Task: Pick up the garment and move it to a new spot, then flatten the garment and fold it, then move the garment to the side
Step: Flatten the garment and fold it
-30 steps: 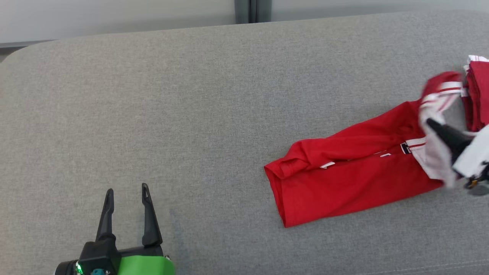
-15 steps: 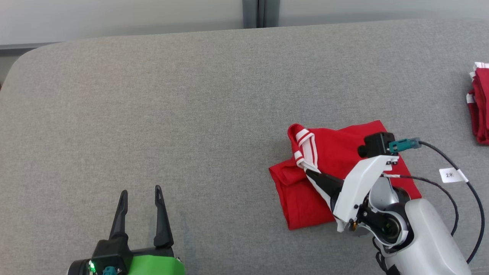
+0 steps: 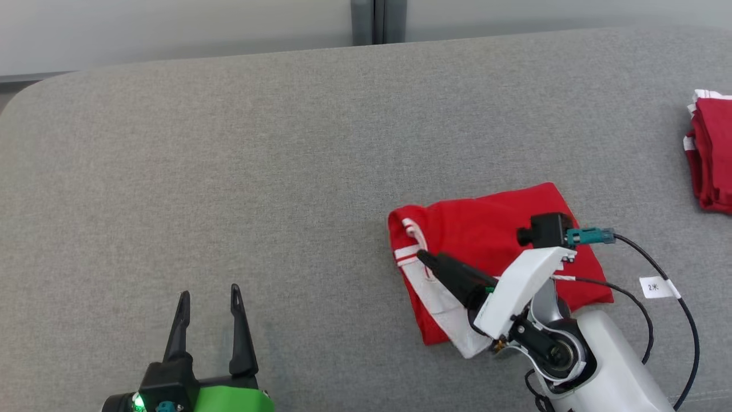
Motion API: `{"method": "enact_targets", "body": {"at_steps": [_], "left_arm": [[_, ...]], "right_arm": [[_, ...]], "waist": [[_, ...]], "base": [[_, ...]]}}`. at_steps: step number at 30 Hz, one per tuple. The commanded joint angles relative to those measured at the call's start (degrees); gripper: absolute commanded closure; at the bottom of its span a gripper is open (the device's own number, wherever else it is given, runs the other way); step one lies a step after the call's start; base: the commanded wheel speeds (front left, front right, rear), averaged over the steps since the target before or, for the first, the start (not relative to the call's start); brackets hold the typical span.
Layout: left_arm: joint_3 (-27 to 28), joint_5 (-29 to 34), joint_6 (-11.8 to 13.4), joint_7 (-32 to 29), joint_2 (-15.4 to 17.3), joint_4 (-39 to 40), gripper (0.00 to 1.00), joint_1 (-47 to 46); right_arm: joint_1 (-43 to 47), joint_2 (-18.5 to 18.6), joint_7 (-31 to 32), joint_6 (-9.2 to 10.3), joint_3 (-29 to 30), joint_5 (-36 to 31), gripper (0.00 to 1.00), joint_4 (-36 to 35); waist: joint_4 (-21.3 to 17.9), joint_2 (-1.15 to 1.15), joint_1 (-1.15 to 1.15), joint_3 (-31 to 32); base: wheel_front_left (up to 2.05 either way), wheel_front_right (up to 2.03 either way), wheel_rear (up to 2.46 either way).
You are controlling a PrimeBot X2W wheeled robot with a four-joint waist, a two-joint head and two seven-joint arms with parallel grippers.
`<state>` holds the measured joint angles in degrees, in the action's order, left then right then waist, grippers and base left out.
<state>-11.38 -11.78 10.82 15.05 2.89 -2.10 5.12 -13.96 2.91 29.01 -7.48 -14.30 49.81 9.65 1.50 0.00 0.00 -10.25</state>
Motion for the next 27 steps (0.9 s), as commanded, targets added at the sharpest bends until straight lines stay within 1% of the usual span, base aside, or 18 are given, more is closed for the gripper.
{"method": "enact_targets", "body": {"at_steps": [1, 3, 5, 7, 8, 9, 10, 11, 15, 16, 18, 20, 22, 24, 27], "left_arm": [[-0.1, 0.5, -0.4, 0.2, 0.0, -0.4, 0.00, 0.7], [0.0, 0.5, -0.3, 0.2, 0.1, -0.6, 0.00, 0.9], [0.2, 0.9, -0.5, 0.2, 0.1, -0.6, 0.00, 1.2], [0.6, 1.4, -0.8, 0.2, 0.1, -0.5, 0.00, 1.6], [0.8, 1.7, -0.9, 0.1, 0.1, -0.4, 0.00, 1.8], [1.1, 2.0, -1.1, 0.1, 0.1, -0.3, 0.00, 2.0], [1.5, 2.7, -1.4, 0.2, 0.1, 0.0, 0.00, 2.0], [1.8, 3.1, -1.8, 0.1, 0.1, 0.3, 0.00, 2.0], [2.8, 3.9, -2.9, 0.1, 0.1, 0.4, 0.00, 2.9], [3.1, 3.9, -3.3, 0.1, 0.1, 0.2, 0.00, 3.2], [3.6, 4.0, -3.9, 0.2, 0.1, 0.5, 0.00, 3.7], [4.0, 3.8, -4.4, 0.1, 0.1, 0.3, 0.00, 4.7], [4.5, 3.8, -4.9, 0.1, 0.1, 0.1, 0.00, 5.3], [4.8, 3.8, -5.3, 0.2, 0.1, 0.0, 0.00, 5.8], [4.9, 3.5, -5.7, 0.2, 0.1, -0.4, 0.00, 6.9]], "right_arm": [[0.1, 0.1, -2.4, -0.01, -0.1, 2.8, 0.00, -0.3], [0.1, 0.1, -6.3, -0.01, -0.8, 5.9, 0.00, -1.1], [0.8, 0.1, -10.0, -0.01, -1.0, 7.0, 0.00, -2.3], [1.5, 0.2, -14.0, -0.01, -0.8, 5.2, 0.00, -4.5], [2.1, 1.1, -16.4, -0.01, -0.9, 3.9, 0.00, -5.9], [3.0, 2.6, -19.1, 0.00, -0.6, 2.1, 0.00, -7.0], [4.3, 5.9, -23.9, -0.01, -0.5, -2.9, 0.00, -7.9], [5.3, 7.3, -27.1, -0.01, -0.4, -5.4, 0.00, -8.0], [8.9, 12.6, -39.3, -0.01, 3.2, -16.4, 0.00, -4.6], [9.9, 13.9, -41.6, 0.00, 4.3, -20.3, 0.00, -3.2], [11.8, 14.2, -43.7, -0.01, 7.0, -25.7, 0.00, -1.1], [13.3, 13.5, -44.2, -0.01, 10.5, -29.5, 0.00, -0.4], [15.2, 12.3, -44.3, 0.00, 14.0, -32.1, 0.00, -1.7], [17.5, 11.3, -44.1, 0.00, 16.1, -34.2, 0.00, -2.7], [19.6, 11.0, -44.2, 0.00, 16.7, -35.5, 0.00, -3.6]], "waist": [[-0.7, 0.00, 0.00, 0.7], [-1.3, 0.00, 0.00, 1.3], [-1.9, 0.00, 0.00, 2.0], [-2.5, 0.00, 0.00, 2.7], [-2.8, 0.00, 0.00, 3.1], [-3.1, 0.00, 0.00, 3.5], [-3.5, 0.00, 0.00, 4.0], [-3.8, 0.00, 0.00, 4.4], [-4.2, 0.00, 0.00, 6.0], [-4.3, 0.00, 0.00, 6.5], [-4.4, 0.00, 0.00, 7.7], [-4.5, 0.00, 0.00, 8.6], [-4.4, 0.00, 0.00, 9.2], [-4.3, 0.00, 0.00, 9.6], [-4.1, 0.00, 0.00, 10.4]], "base": [[0.00, 0.00, 0.00], [0.00, 0.00, 0.00], [0.00, 0.00, 0.00], [0.00, 0.00, 0.00], [0.00, 0.00, 0.00], [0.00, 0.00, 0.00], [0.00, 0.00, 0.00], [0.00, 0.00, 0.00], [0.00, 0.00, 0.00], [0.00, 0.00, 0.00], [0.00, 0.00, 0.00], [0.00, 0.00, 0.00], [0.00, 0.00, 0.00], [0.00, 0.00, 0.00], [0.00, 0.00, 0.00]]}}
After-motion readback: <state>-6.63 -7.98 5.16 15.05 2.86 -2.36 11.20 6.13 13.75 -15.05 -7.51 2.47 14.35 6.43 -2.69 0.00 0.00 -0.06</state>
